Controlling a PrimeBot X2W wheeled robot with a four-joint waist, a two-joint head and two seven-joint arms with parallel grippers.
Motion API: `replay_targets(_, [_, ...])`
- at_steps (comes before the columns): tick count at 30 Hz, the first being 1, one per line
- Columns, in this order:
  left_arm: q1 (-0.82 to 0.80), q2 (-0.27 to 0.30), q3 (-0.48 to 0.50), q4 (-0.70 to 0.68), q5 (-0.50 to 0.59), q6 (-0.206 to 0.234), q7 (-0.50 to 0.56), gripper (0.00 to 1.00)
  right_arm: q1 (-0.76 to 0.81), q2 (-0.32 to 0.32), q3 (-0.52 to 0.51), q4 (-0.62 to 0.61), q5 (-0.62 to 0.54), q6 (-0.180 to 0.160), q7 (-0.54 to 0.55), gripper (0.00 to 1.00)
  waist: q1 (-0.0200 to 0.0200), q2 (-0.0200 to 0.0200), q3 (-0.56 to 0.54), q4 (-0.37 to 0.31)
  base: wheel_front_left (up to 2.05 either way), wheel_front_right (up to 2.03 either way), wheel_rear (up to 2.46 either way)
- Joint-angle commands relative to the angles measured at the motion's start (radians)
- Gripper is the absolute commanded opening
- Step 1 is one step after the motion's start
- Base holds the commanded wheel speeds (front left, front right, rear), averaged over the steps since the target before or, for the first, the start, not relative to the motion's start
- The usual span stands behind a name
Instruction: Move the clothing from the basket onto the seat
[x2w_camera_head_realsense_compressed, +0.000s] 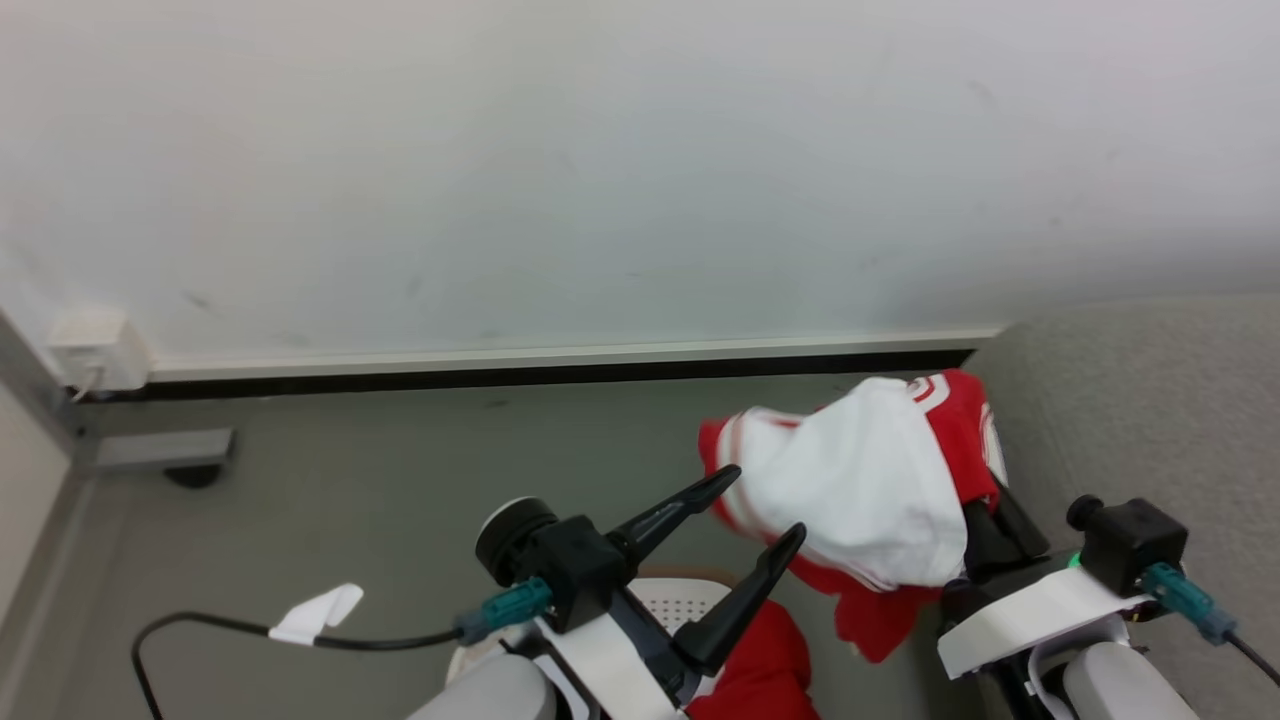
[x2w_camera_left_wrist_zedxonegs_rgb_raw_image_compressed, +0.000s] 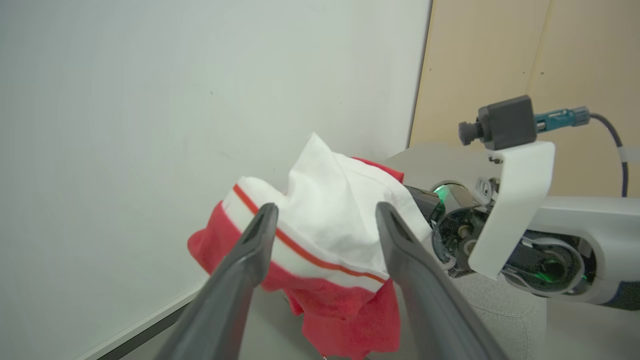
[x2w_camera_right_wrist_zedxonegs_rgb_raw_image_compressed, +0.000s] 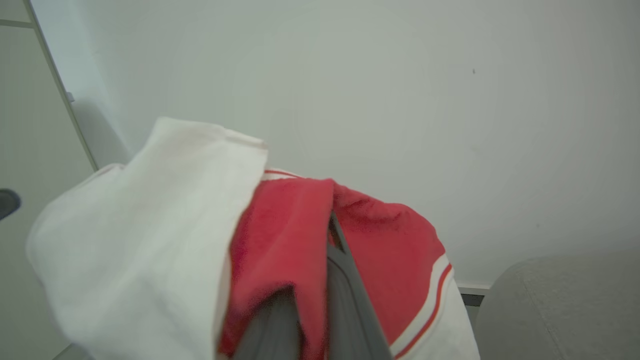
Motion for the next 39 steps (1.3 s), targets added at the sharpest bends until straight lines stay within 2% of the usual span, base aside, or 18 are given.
replay_targets(1, [0.02, 0.007, -0.003, 0.001, 0.018, -0.002, -0.008, 1.0, 0.015, -0.011, -0.027, -0.02, 0.001, -0.002, 0.0, 0.0, 0.0, -0.0001, 0.012, -0.069, 0.0, 0.0, 0.0])
replay_targets(8, [0.026, 0.006, -0.008, 0.014, 0.041, -0.009, -0.016, 1.0, 0.032, -0.031, -0.092, -0.077, -0.002, -0.002, 0.0, 0.0, 0.0, -0.0001, 0.033, -0.191, 0.0, 0.0, 0.0])
replay_targets(22, [0.046, -0.013, 0.037, 0.036, 0.098, -0.02, -0.016, 1.0, 0.087, -0.056, -0.138, -0.147, 0.005, -0.002, 0.0, 0.0, 0.0, -0.0001, 0.059, -0.357, 0.0, 0.0, 0.0])
replay_targets(31, [0.044, -0.026, 0.051, 0.055, 0.12, -0.026, -0.016, 1.0, 0.045, -0.075, -0.133, -0.19, 0.02, -0.002, 0.002, 0.0, 0.0, -0.0001, 0.084, -0.391, 0.0, 0.0, 0.0])
replay_targets(39, [-0.011, 0.008, 0.043, 0.04, 0.128, -0.028, -0.016, 1.0, -0.142, -0.152, -0.178, -0.178, 0.03, -0.002, 0.047, 0.0, 0.0, -0.0001, 0.21, -0.355, 0.0, 0.0, 0.0])
